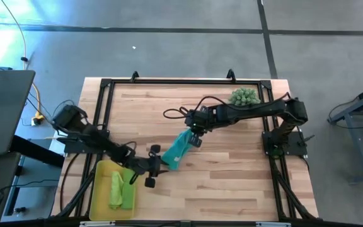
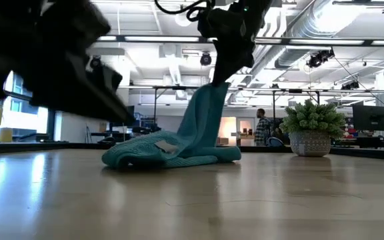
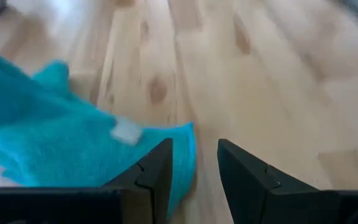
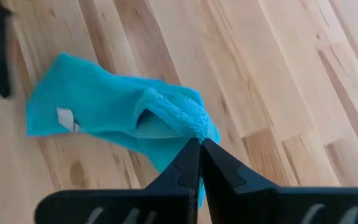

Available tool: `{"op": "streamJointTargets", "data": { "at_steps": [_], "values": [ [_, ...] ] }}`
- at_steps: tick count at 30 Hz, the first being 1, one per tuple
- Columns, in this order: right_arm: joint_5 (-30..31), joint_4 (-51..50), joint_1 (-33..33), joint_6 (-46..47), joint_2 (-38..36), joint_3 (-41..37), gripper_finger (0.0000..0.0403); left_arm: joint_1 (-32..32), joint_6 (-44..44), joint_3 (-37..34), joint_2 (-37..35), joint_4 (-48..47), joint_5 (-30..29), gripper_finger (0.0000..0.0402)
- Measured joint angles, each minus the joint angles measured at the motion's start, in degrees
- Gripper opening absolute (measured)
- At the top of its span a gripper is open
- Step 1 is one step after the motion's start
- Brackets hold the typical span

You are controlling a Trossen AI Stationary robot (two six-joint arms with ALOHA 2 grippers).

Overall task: Roll microfiber towels into tight, uniform cylinder then place into a basket
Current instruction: Fold the blue microfiber towel

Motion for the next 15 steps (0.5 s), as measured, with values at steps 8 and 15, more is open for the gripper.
{"op": "streamJointTargets", "data": {
  "at_steps": [8,15],
  "values": [
    [0.0,0.88,0.0,-0.04,0.61,0.01,0.0,0.22,2.26,6.2,10.3,0.11,-0.68,0.0115],
    [0.0,0.83,0.04,-0.04,0.61,0.01,0.0,0.22,6.07,11.12,14.66,-3.37,-8.1,0.0115]
  ]
}}
